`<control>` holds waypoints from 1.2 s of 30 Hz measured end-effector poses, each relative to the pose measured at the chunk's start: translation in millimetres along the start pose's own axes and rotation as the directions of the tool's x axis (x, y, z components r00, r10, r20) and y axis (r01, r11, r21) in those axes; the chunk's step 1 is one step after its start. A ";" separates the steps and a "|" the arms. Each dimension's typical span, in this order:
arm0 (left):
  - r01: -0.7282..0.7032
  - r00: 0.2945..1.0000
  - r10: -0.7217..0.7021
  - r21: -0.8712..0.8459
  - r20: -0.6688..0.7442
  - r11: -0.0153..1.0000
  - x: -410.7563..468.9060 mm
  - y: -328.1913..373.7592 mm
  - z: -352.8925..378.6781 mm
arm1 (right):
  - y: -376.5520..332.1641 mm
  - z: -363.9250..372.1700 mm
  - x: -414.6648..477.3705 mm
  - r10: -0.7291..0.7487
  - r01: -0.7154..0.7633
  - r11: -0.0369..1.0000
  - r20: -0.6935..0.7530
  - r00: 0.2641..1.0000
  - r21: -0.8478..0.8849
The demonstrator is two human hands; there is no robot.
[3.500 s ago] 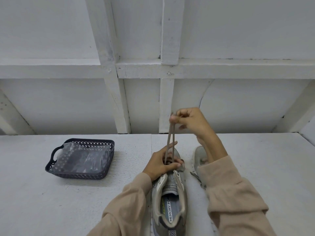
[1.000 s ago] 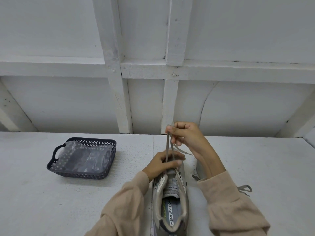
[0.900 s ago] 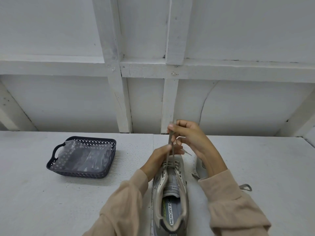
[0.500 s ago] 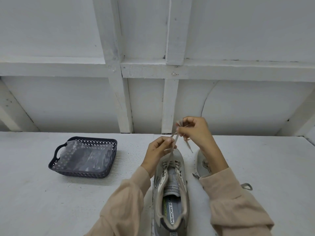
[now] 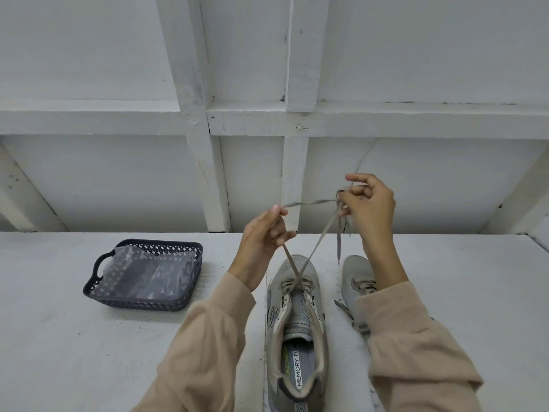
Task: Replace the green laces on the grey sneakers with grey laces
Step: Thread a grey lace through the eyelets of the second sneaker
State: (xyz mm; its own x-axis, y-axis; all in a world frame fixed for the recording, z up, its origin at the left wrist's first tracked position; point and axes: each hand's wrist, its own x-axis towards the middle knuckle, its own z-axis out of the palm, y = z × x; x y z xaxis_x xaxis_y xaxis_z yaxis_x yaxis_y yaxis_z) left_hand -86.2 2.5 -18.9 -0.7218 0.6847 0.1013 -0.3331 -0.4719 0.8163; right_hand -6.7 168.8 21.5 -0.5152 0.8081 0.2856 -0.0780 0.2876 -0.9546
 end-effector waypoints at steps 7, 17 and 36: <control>-0.181 0.978 0.160 -0.160 -0.133 0.970 6.8 26.3 -11.1 | 12.5 -8.2 3.6 0.101 -0.097 0.992 -0.033 0.994 0.085; 0.005 0.949 0.024 0.090 -0.314 0.996 2.1 2.1 -18.6 | 16.4 8.8 -11.9 0.205 -0.282 0.907 0.257 0.944 0.312; 0.317 0.921 -0.124 0.525 -0.370 0.790 -15.3 -40.2 -48.5 | 39.8 -22.2 11.2 0.389 -0.335 0.566 0.114 0.914 0.753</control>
State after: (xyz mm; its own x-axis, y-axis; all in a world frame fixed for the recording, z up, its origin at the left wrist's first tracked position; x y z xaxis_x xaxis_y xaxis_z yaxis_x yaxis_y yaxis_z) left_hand -91.2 -16.0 -80.9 -0.8477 0.4835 -0.2183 -0.1734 0.1364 0.9754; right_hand 3.5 200.7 -11.4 -0.5988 0.7918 -0.1202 -0.5140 -0.4951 -0.7005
